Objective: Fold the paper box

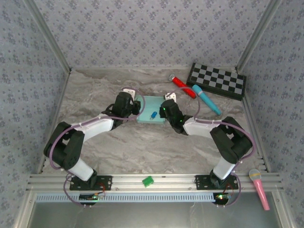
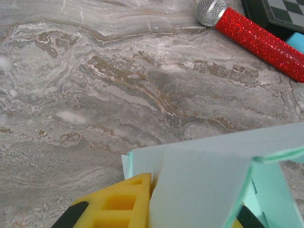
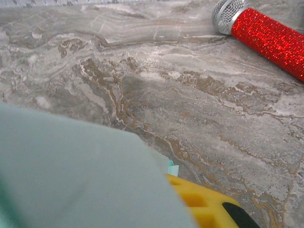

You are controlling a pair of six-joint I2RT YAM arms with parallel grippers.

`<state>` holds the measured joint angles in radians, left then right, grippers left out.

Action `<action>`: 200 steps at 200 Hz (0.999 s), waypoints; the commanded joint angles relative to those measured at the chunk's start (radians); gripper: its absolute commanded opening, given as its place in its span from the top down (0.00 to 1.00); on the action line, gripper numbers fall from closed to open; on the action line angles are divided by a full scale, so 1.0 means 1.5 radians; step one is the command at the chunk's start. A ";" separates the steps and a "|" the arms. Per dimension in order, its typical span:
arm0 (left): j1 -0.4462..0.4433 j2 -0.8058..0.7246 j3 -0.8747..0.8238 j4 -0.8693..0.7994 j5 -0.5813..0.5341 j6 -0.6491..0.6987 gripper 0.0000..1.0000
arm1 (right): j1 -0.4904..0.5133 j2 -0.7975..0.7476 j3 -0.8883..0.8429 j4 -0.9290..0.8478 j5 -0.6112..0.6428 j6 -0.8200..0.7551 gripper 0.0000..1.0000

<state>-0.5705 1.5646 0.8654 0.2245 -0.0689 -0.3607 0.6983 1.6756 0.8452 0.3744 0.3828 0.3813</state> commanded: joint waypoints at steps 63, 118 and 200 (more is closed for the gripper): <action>-0.011 0.012 -0.021 0.076 -0.017 -0.004 0.84 | 0.003 0.057 0.008 0.136 0.012 0.008 0.84; -0.010 0.030 -0.022 0.086 -0.017 -0.005 0.83 | -0.008 0.085 0.024 0.137 -0.014 0.024 0.83; -0.011 0.035 -0.053 0.110 -0.007 -0.014 0.81 | 0.003 0.106 0.016 0.154 -0.012 0.052 0.82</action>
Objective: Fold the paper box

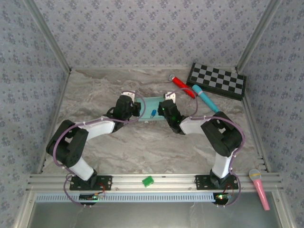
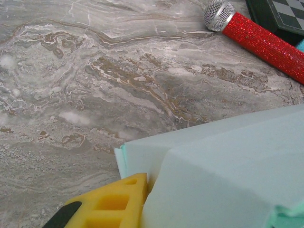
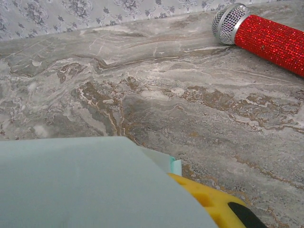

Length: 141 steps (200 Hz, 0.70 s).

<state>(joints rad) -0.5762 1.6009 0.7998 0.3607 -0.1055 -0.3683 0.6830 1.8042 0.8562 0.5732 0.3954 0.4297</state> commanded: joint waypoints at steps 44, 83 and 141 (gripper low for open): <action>-0.007 0.006 -0.024 0.034 0.028 -0.008 0.80 | 0.023 0.029 0.003 0.029 -0.013 0.018 0.81; -0.007 0.009 -0.026 0.041 0.042 -0.010 0.79 | 0.025 0.032 -0.006 0.030 -0.013 0.024 0.81; -0.007 0.012 -0.026 0.053 0.062 -0.016 0.77 | 0.028 0.035 -0.012 0.028 -0.010 0.027 0.80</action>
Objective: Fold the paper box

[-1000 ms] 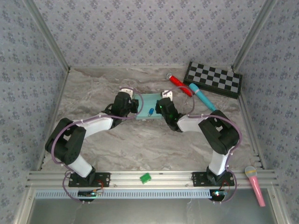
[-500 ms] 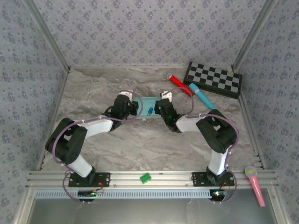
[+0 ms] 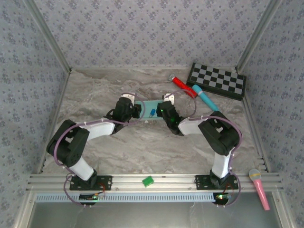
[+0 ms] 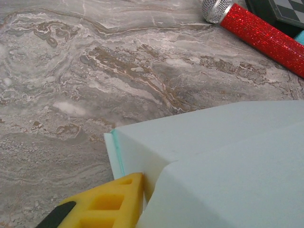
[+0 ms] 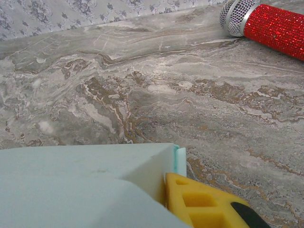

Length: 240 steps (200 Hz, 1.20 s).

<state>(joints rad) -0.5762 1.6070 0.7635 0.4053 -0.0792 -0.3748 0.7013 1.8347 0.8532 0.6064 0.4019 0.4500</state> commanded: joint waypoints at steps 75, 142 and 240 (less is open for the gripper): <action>-0.007 0.009 -0.020 0.024 0.039 -0.013 0.77 | 0.025 0.017 -0.020 0.006 -0.004 0.011 0.80; -0.007 0.006 -0.041 0.030 0.035 -0.012 0.77 | 0.033 0.015 -0.035 0.010 0.007 0.011 0.80; -0.007 -0.004 -0.064 0.024 0.010 -0.012 0.77 | 0.038 0.003 -0.058 0.007 0.020 0.002 0.78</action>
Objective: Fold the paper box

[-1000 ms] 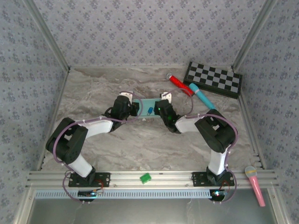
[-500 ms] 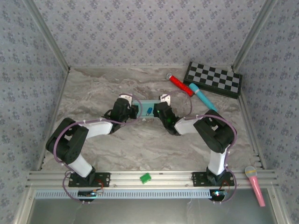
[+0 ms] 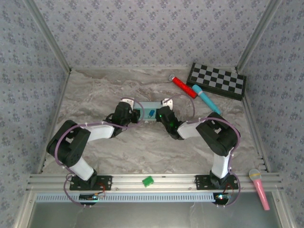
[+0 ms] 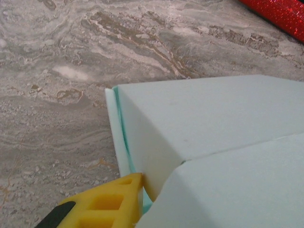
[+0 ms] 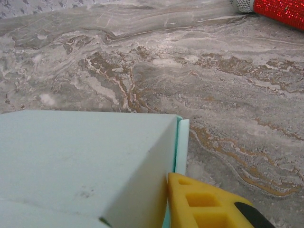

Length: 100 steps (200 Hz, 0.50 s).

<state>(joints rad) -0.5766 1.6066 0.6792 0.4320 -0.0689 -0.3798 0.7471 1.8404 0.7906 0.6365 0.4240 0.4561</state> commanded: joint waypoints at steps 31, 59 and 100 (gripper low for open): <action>-0.006 -0.007 -0.008 0.004 0.003 -0.004 0.77 | 0.007 -0.008 -0.022 -0.015 0.011 -0.008 0.77; -0.007 -0.013 -0.007 0.001 0.003 0.000 0.75 | 0.009 -0.015 -0.022 -0.017 0.012 -0.014 0.76; -0.007 -0.024 -0.008 -0.003 -0.008 0.004 0.72 | 0.008 -0.023 -0.022 -0.025 0.017 -0.021 0.75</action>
<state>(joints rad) -0.5793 1.6062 0.6701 0.4297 -0.0685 -0.3786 0.7517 1.8339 0.7738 0.6353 0.4240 0.4446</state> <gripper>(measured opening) 0.271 0.248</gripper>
